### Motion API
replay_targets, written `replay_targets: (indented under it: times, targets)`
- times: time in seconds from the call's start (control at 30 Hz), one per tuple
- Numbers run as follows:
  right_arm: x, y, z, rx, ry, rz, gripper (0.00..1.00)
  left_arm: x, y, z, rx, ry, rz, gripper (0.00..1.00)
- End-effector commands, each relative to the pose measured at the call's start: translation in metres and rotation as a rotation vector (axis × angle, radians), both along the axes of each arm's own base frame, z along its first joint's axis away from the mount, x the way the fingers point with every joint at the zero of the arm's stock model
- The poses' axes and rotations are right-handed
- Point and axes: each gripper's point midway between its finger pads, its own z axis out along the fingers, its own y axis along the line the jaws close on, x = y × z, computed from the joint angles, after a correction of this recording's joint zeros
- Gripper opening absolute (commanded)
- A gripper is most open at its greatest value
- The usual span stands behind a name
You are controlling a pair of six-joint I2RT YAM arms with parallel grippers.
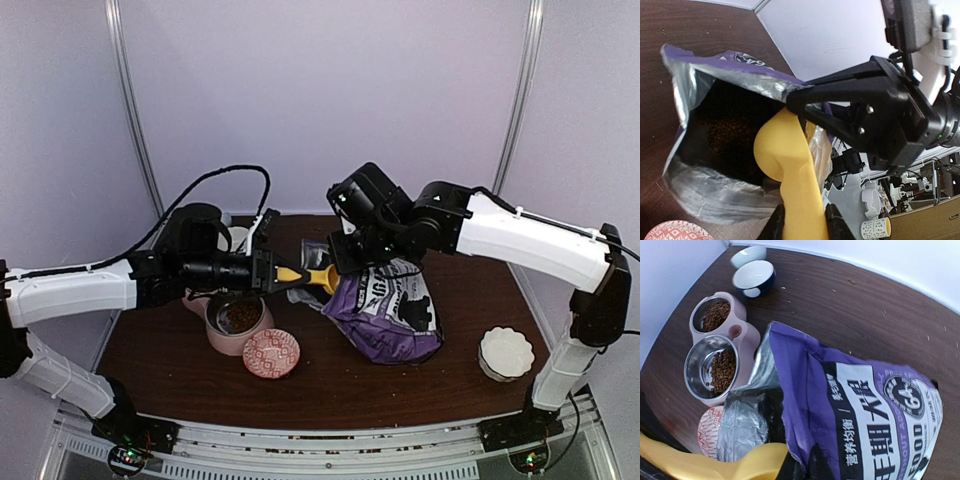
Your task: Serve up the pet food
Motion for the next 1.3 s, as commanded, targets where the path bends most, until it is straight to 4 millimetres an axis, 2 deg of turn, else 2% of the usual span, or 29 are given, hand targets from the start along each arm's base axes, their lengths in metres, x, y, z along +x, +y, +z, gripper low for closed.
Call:
replay_targets:
  times: [0.0,0.1,0.2,0.47,0.9,1.1,1.27]
  targets:
    - [0.010,-0.049,0.017,-0.080,-0.081,-0.163,0.00,0.008,0.016,0.043,-0.145,-0.081,0.057,0.00]
    - [0.009,-0.061,0.034,-0.007,-0.109,-0.190,0.00,0.012,0.030,0.033,-0.155,-0.046,0.097,0.00]
    - [0.007,-0.070,0.044,0.079,-0.109,-0.191,0.00,0.013,0.039,0.034,-0.187,-0.021,0.115,0.00]
    - [0.006,-0.082,0.041,0.143,-0.081,-0.203,0.00,0.008,0.047,0.040,-0.262,0.022,0.095,0.00]
    - [0.005,-0.084,0.044,0.213,-0.071,-0.203,0.00,-0.012,0.053,0.079,-0.455,0.006,-0.010,0.00]
    - [0.004,-0.086,0.043,0.217,-0.069,-0.209,0.00,-0.012,0.052,0.079,-0.451,0.009,-0.019,0.00]
    - [0.002,-0.089,0.043,0.226,-0.069,-0.216,0.00,-0.002,0.065,0.072,-0.430,0.022,0.076,0.00]
